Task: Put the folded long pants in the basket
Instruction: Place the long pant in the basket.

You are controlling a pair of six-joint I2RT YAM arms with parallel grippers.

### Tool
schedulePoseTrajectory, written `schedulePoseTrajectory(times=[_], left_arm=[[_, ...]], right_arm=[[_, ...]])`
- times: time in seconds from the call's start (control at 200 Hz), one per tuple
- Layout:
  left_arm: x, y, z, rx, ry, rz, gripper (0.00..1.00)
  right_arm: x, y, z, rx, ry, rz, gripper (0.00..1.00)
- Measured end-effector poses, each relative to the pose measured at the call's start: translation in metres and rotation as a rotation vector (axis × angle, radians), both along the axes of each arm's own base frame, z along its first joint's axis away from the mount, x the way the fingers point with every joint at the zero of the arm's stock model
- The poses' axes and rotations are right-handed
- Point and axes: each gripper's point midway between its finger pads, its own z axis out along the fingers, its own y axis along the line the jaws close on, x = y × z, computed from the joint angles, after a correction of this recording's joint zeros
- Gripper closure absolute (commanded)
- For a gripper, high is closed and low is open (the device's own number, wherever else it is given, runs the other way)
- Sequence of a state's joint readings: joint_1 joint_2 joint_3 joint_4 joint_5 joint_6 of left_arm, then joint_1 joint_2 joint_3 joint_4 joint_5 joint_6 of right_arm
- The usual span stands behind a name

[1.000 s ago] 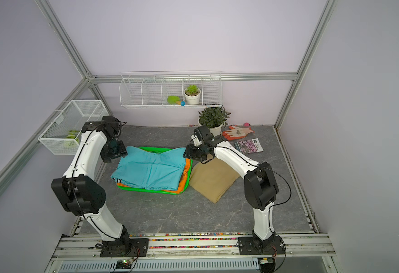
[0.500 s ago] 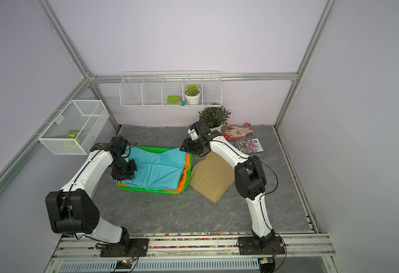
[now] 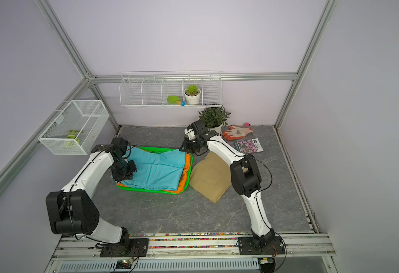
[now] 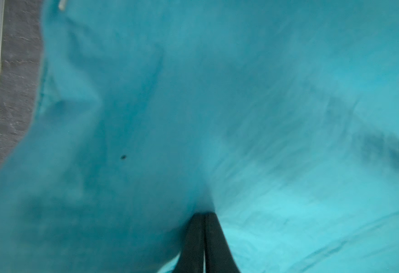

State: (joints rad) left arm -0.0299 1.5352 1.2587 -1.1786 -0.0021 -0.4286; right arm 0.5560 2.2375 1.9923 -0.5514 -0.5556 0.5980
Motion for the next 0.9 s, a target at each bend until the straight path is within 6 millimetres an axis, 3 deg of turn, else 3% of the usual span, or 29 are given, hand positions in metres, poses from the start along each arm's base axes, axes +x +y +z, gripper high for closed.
schedulePoseTrajectory(times=[0.18,0.4,0.46,0.56,0.65,0.765,0.9], left_arm=[[0.0,0.005,0.0,0.025,0.0,0.021,1.0],[-0.002,0.008,0.004,0.039,-0.018,0.038,1.0],[-0.004,0.009,0.005,0.041,-0.021,0.041,1.0],[-0.006,0.009,0.008,0.042,-0.029,0.042,0.98],[-0.007,0.009,0.014,0.04,-0.031,0.043,0.97],[0.006,0.004,0.033,0.006,-0.087,0.029,0.87],[0.032,-0.019,0.062,-0.123,-0.225,-0.032,0.84]], right_arm=[[0.004,-0.004,-0.003,-0.019,-0.031,-0.023,0.98],[0.008,-0.013,-0.002,-0.027,-0.065,-0.085,0.89],[0.009,-0.013,-0.002,-0.02,-0.062,-0.094,0.84],[0.013,-0.014,-0.003,-0.009,-0.065,-0.113,0.58],[0.022,-0.022,-0.001,-0.016,-0.091,-0.13,0.47],[0.024,-0.039,0.012,-0.05,-0.143,-0.157,0.44],[-0.002,-0.059,0.048,-0.041,-0.203,-0.168,0.49]])
